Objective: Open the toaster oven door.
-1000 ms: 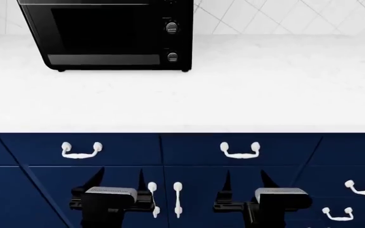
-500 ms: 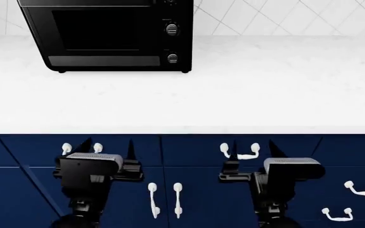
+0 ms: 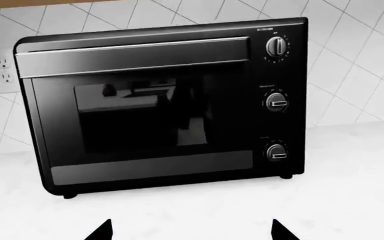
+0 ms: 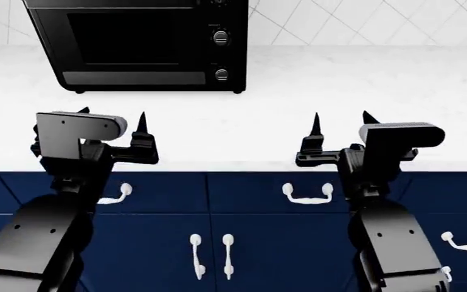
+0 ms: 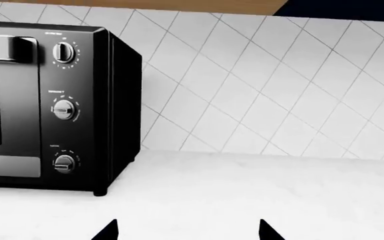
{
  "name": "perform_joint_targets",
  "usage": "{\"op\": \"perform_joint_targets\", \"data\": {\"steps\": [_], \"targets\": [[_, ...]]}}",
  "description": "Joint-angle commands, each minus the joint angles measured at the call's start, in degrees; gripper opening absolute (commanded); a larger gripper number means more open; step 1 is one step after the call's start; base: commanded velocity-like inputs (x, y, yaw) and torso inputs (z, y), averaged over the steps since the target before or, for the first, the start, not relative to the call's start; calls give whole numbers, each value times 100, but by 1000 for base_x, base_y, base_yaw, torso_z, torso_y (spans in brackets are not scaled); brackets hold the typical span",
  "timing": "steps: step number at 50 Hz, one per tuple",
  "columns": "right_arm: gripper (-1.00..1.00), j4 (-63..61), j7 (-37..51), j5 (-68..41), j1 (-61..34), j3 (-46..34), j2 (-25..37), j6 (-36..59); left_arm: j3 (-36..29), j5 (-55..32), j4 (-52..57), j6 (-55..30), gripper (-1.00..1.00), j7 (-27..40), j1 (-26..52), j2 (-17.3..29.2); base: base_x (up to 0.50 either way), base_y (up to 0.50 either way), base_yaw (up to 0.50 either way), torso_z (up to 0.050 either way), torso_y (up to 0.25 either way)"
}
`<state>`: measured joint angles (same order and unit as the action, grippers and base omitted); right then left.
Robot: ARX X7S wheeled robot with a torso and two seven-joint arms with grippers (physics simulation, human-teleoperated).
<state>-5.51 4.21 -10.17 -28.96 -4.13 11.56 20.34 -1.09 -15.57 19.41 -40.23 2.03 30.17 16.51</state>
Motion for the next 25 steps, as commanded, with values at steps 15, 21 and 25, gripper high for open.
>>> {"op": "perform_joint_targets", "data": {"steps": [15, 21, 25], "targets": [[100, 78, 16, -182, -393, 91, 133, 247, -98, -74, -13, -356, 100, -30, 506, 173, 12, 199, 0, 0, 0], [100, 29, 39, -225, -377, 114, 145, 272, -132, -91, 21, -404, 100, -25, 546, 181, 165, 0, 0, 0, 0], [100, 21, 47, -244, -395, 122, 159, 285, -156, -100, 16, -418, 100, -19, 574, 171, 204, 0, 0, 0, 0]]}}
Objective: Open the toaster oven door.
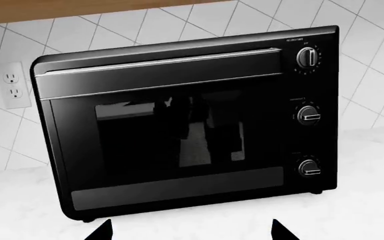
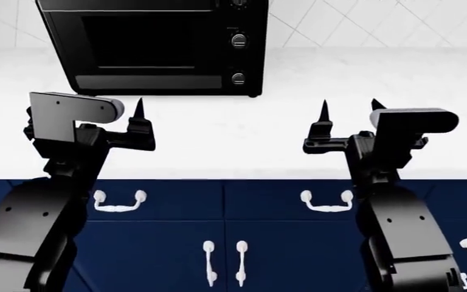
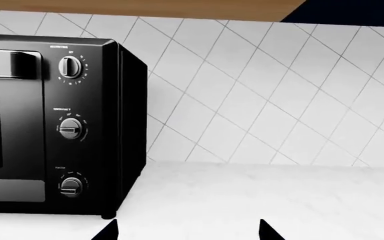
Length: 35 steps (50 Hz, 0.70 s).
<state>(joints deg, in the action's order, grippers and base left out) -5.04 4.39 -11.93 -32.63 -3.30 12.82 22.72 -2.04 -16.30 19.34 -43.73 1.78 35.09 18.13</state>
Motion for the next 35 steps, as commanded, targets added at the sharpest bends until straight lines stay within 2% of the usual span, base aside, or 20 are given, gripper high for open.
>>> {"op": "perform_joint_targets", "data": {"steps": [1, 35], "targets": [[100, -25, 31, -69, -37, 35, 35, 49, -70, -27, 7, -60, 100, 3, 92, 6, 207, 0, 0, 0, 0], [100, -66, 103, -149, -39, -42, 73, 46, -101, -85, -23, 40, 100, 18, 48, 53, 278, 0, 0, 0, 0]]}}
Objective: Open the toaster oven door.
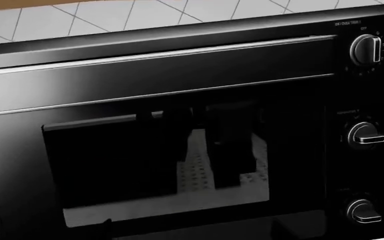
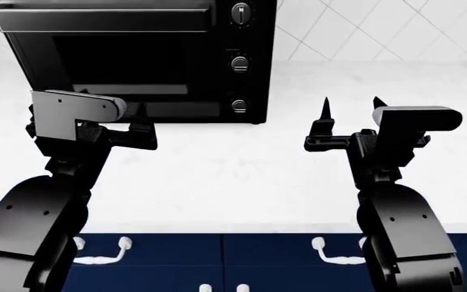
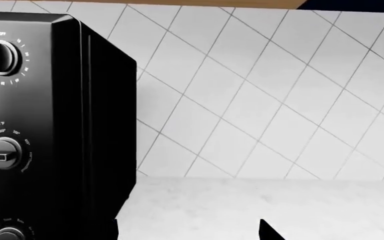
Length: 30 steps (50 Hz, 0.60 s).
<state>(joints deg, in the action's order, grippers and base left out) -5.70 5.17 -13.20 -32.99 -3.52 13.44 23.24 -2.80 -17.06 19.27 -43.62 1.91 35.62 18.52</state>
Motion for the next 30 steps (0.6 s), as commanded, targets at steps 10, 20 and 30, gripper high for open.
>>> {"op": "perform_joint_targets", "data": {"steps": [10, 20, 30], "targets": [[100, 95, 20, -54, 60, -23, -3, -148, -1102, 788, 270, 164, 100, -262, 109, 775, 24, 0, 0, 0, 0], [100, 270, -15, -108, 95, -41, -50, -318, -2727, 2073, 545, -188, 100, -1073, 1240, 2050, 0, 0, 0, 0, 0], [100, 368, -20, -121, 107, -82, -67, -409, -3738, 2927, 24, 267, 100, -1951, 2272, 2888, 0, 0, 0, 0, 0]]}}
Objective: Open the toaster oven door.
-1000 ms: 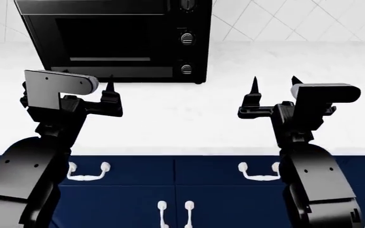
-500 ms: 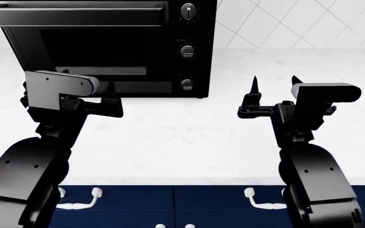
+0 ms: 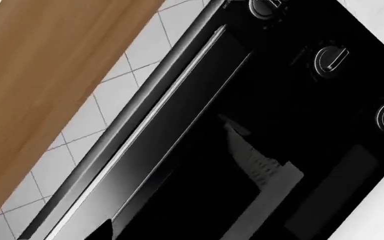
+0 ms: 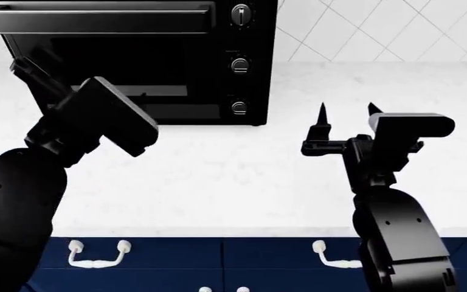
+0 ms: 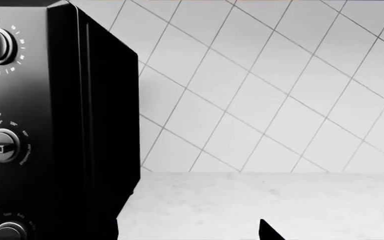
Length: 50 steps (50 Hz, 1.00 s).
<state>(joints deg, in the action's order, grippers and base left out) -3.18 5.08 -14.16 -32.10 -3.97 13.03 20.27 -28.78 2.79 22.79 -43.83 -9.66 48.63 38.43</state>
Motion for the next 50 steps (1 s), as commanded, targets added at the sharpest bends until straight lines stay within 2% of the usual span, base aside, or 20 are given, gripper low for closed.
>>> {"op": "perform_joint_targets", "data": {"steps": [1, 12, 21, 36, 50], "targets": [[100, 119, -12, -28, 16, -42, -28, -119, -1207, 999, -414, 354, 100, -852, 1065, 908, 0, 0, 0, 0, 0], [100, 57, 20, -86, 61, 4, 22, -127, -1941, 1575, -1713, 1163, 100, -1320, 2130, 567, 0, 0, 0, 0, 0], [100, 105, 29, -132, 56, 28, 40, -156, -2304, 1754, -2634, 1672, 100, -1458, 2604, 182, 0, 0, 0, 0, 0], [100, 30, 94, -181, 86, 77, 114, -127, -2681, 1824, -4274, 2842, 100, -1297, 3234, -506, 0, 0, 0, 0, 0], [100, -26, 154, -205, 65, 100, 181, -81, -2854, 1796, -5575, 3590, 100, -1090, 3612, -1070, 0, 0, 0, 0, 0]]}}
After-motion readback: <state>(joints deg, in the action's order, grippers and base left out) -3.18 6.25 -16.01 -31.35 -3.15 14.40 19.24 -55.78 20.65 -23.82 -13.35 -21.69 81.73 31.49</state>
